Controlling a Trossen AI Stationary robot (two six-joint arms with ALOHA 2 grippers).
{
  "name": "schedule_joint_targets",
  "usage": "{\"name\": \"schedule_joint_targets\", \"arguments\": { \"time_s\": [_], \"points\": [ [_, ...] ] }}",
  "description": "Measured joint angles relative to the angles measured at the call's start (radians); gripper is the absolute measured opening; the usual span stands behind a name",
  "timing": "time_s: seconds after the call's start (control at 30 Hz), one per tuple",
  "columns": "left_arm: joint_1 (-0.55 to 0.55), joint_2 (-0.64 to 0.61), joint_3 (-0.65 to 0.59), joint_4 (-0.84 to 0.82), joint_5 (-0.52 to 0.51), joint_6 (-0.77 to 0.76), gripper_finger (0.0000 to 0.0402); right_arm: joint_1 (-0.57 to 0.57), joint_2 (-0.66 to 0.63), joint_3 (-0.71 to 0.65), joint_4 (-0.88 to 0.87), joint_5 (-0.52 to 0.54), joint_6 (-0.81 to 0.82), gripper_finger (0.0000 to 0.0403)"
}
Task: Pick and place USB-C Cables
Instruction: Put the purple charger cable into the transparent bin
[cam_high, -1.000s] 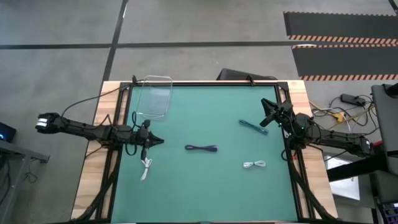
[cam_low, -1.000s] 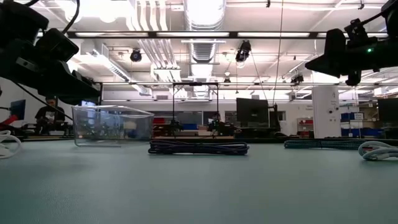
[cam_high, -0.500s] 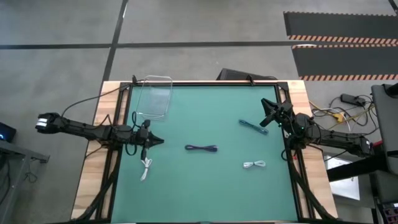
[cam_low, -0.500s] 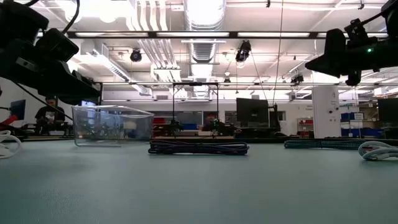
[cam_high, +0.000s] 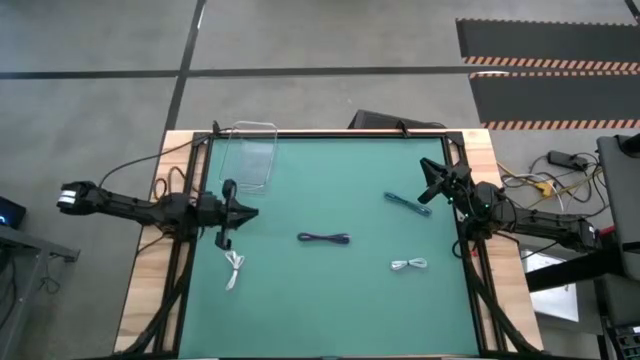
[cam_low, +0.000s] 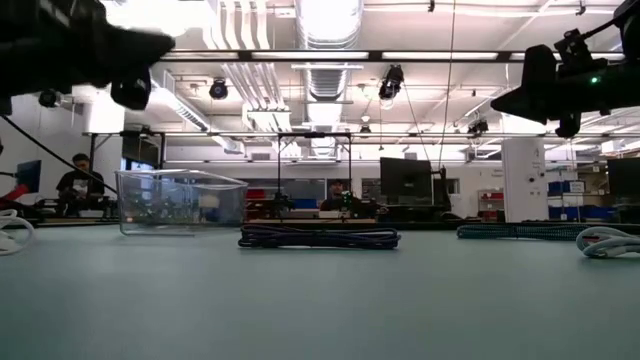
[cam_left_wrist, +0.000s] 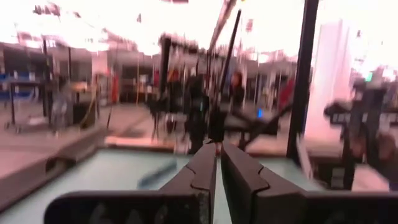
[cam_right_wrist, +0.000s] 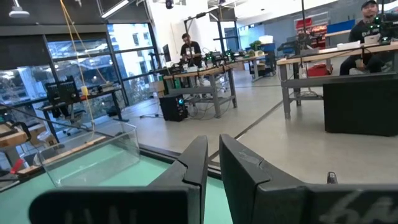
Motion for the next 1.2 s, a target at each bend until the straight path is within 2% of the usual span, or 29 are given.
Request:
{"name": "schedule_joint_targets", "arguments": {
  "time_s": [0.2, 0.5, 0.67, 0.73, 0.87, 0.97, 1.2],
  "points": [
    [0.0, 0.0, 0.0, 0.122, 0.0, 0.0, 0.0008, 0.0, 0.0, 0.0, -0.007, 0.0, 0.0, 0.0031],
    [0.0, 0.006, 0.0, 0.215, -0.014, -0.001, 0.0008, 0.0, -0.002, 0.001, 0.0, 0.0, 0.0, 0.0031],
    [0.0, 0.028, 0.004, 0.261, -0.014, -0.001, 0.0008, 0.0, -0.002, 0.001, 0.06, -0.014, 0.008, 0.0031],
    [0.0, 0.042, 0.017, 0.264, -0.014, -0.003, 0.0008, 0.0, -0.002, 0.001, 0.118, -0.065, 0.002, 0.0031],
    [0.0, 0.088, 0.084, 0.266, -0.013, -0.001, 0.0008, 0.0, -0.001, 0.002, 0.229, -0.24, -0.062, 0.0031],
    [0.0, 0.135, 0.133, 0.269, -0.014, -0.001, 0.0008, 0.001, -0.001, 0.002, 0.275, -0.317, -0.085, 0.0031],
    [0.0, 0.287, 0.225, 0.266, -0.089, -0.045, 0.0008, 0.0, -0.002, 0.002, 0.294, -0.347, -0.099, 0.0031]
  ]
}}
